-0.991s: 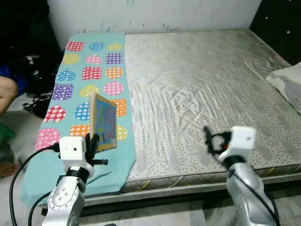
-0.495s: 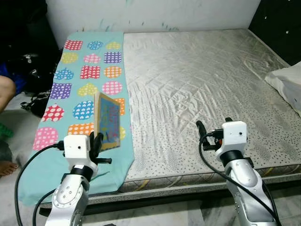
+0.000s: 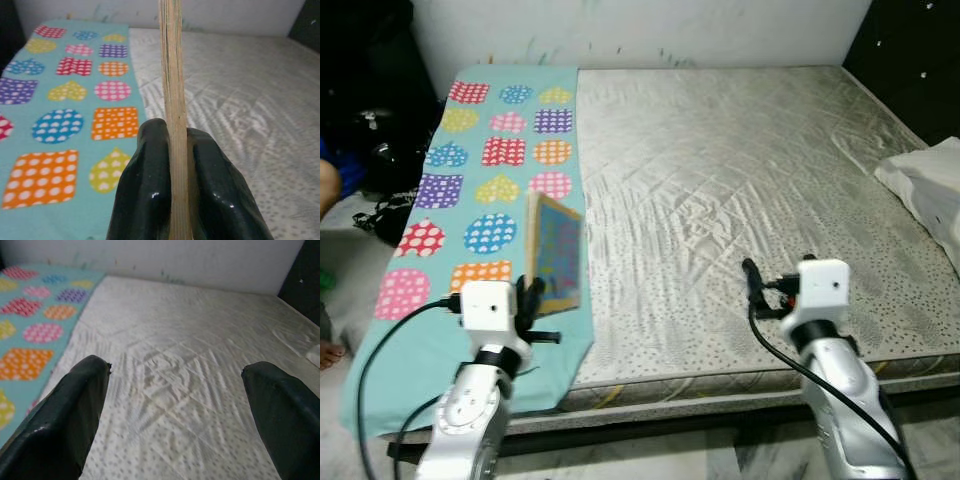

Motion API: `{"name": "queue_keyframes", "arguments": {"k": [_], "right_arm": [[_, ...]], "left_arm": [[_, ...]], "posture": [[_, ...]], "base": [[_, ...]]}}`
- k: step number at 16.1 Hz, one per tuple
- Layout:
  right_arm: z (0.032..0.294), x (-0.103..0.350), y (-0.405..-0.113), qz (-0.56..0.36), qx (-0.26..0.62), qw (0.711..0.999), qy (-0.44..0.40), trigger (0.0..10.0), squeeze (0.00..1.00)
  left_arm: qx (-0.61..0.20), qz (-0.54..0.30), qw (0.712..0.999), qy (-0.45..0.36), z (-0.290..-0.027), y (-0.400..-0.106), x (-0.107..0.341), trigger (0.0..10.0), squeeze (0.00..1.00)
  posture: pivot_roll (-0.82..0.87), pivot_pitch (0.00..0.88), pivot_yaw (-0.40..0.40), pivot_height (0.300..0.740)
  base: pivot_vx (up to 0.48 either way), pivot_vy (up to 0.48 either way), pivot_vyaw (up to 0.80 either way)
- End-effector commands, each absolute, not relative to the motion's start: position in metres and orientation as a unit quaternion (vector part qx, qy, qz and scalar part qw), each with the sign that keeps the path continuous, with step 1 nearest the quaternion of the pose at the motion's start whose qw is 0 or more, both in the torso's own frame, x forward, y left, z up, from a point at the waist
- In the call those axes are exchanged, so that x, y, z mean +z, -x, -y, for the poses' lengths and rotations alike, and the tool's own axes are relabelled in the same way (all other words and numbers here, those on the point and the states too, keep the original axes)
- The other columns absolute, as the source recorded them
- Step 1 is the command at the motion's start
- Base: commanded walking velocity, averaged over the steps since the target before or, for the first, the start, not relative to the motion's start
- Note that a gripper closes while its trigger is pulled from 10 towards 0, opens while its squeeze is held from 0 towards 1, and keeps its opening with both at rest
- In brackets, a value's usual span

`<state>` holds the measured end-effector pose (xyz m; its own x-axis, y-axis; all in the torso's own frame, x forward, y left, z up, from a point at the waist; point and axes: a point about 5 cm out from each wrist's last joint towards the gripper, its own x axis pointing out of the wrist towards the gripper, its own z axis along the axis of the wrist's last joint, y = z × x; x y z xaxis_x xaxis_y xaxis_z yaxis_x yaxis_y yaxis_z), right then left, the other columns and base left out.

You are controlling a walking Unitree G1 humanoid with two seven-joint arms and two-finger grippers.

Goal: Clean up the room

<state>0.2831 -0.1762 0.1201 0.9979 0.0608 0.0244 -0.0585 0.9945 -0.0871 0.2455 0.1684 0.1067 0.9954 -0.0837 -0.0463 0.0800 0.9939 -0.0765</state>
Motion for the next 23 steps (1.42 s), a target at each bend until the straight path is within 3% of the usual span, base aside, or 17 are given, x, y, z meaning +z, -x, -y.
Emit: {"name": "queue_keyframes", "arguments": {"k": [1,13,23], "right_arm": [[0.1852,0.1143,-0.2813,0.002,0.019,0.999,0.046,10.0,0.00],[0.1822,0.1108,-0.2813,0.003,0.021,0.999,0.049,10.0,0.00],[0.1830,0.1117,-0.2843,0.006,0.018,0.999,0.047,10.0,0.00]], "left_arm": [[-0.050,-0.007,0.998,0.040,-0.1641,-0.2476,0.1133,10.0,0.00],[-0.052,-0.009,0.997,0.053,-0.1602,-0.2495,0.1126,10.0,0.00],[-0.071,0.012,0.993,0.090,-0.1592,-0.2516,0.1189,10.0,0.00]], "posture": [[-0.01,0.109,-0.009,0.740],[-0.02,0.114,-0.011,0.740],[-0.02,0.115,-0.009,0.740]], "base": [[0.000,-0.270,0.00],[0.000,-0.279,0.00],[0.000,0.000,0.00]]}}
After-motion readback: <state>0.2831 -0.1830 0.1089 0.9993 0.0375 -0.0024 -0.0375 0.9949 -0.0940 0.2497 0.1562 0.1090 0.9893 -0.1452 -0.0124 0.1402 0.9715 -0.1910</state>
